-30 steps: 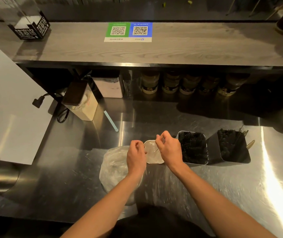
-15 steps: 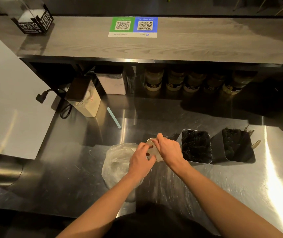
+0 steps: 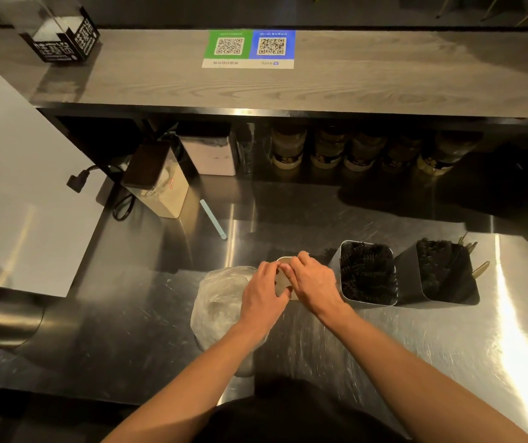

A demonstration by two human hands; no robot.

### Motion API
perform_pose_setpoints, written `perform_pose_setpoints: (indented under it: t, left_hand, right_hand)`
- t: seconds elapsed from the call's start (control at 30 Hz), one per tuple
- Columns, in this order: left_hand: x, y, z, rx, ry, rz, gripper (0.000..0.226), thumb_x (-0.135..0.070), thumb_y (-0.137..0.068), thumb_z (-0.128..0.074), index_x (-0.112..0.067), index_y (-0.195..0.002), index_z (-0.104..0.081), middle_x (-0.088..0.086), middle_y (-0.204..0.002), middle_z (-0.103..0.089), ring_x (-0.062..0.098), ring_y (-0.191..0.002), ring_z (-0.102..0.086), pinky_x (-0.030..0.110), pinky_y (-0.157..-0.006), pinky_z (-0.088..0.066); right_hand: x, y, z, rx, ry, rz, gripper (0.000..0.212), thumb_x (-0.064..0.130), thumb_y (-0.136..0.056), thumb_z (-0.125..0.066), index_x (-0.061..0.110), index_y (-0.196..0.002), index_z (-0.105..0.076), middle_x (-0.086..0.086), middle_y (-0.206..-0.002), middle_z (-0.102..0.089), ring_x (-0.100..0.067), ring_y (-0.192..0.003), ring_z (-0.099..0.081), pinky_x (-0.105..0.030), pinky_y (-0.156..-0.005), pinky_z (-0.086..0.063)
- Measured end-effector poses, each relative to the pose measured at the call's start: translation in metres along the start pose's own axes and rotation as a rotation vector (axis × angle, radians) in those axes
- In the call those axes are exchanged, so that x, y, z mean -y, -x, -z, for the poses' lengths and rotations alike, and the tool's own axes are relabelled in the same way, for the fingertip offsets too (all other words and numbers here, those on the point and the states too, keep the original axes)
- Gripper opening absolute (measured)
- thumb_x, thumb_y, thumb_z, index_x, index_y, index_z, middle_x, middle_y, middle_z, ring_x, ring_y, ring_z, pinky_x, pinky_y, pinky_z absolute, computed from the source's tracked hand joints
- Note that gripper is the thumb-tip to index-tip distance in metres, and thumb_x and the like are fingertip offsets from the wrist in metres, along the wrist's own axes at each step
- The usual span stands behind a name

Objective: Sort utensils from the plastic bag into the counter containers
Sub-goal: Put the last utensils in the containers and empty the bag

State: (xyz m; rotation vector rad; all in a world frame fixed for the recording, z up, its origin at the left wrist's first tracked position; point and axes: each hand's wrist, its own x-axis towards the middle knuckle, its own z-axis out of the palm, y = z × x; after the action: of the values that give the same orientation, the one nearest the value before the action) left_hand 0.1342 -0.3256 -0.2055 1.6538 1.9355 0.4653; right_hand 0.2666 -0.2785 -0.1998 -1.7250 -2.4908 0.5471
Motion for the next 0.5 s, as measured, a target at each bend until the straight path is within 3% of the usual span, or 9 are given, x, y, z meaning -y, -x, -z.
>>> perform_pose_setpoints:
  t: [0.07,0.13,0.23,0.33,0.43,0.5]
  left_hand:
    - [0.002,0.0,-0.002,0.0,-0.079,-0.041,0.043,-0.039,-0.093,-0.068,-0.024,-0.131,-0.055,-0.007,-0.126,-0.053,0.011,-0.108,-0.054,0.023,-0.094,-0.051]
    - [0.004,0.002,-0.003,-0.015,-0.097,-0.07,0.037,-0.041,-0.095,-0.064,-0.023,-0.128,-0.061,-0.007,-0.125,-0.054,0.01,-0.108,-0.054,0.023,-0.095,-0.048]
    - [0.002,0.007,-0.002,-0.061,0.045,-0.031,0.033,-0.035,-0.097,-0.064,-0.023,-0.128,-0.06,-0.007,-0.122,-0.058,0.011,-0.102,-0.059,0.016,-0.088,-0.049]
    - [-0.003,0.011,-0.001,-0.027,0.242,0.023,0.036,-0.023,-0.096,-0.067,-0.025,-0.13,-0.057,-0.01,-0.122,-0.059,0.005,-0.091,-0.061,0.004,-0.077,-0.048]
    - [-0.002,0.014,-0.001,-0.019,0.29,-0.006,0.033,-0.016,-0.097,-0.063,-0.025,-0.129,-0.057,-0.009,-0.125,-0.06,0.001,-0.093,-0.06,0.002,-0.079,-0.047]
    - [0.0,0.017,0.0,-0.058,0.289,0.002,0.032,-0.019,-0.097,-0.062,-0.028,-0.128,-0.057,-0.01,-0.127,-0.058,0.007,-0.095,-0.062,0.013,-0.084,-0.055]
  right_hand:
    - [-0.002,0.006,-0.006,-0.161,0.042,0.101,0.022,0.032,-0.104,-0.048,0.019,-0.103,-0.066,-0.004,-0.093,-0.057,-0.024,-0.075,-0.061,-0.039,-0.055,-0.053]
    - [-0.005,0.012,-0.011,-0.297,0.096,0.152,0.019,0.028,-0.099,-0.05,0.017,-0.095,-0.065,-0.002,-0.086,-0.059,-0.022,-0.069,-0.057,-0.039,-0.052,-0.051]
    - [-0.005,0.023,-0.015,-0.282,-0.143,0.024,0.03,0.037,-0.101,-0.04,0.019,-0.117,-0.058,0.0,-0.113,-0.058,-0.018,-0.097,-0.052,-0.034,-0.083,-0.048]
    - [-0.001,0.036,-0.023,-0.306,-0.365,-0.155,0.042,0.037,-0.101,-0.044,0.016,-0.137,-0.047,-0.002,-0.144,-0.039,-0.017,-0.13,-0.035,-0.032,-0.107,-0.034]
    - [0.005,0.044,-0.031,-0.167,-0.495,-0.308,0.059,0.038,-0.104,-0.043,0.02,-0.156,-0.022,-0.001,-0.164,-0.013,-0.017,-0.15,-0.015,-0.039,-0.121,-0.023]
    - [0.003,0.046,-0.035,-0.064,-0.545,-0.327,0.061,0.043,-0.104,-0.036,0.024,-0.158,-0.013,0.001,-0.166,-0.009,-0.02,-0.149,-0.022,-0.044,-0.118,-0.033]
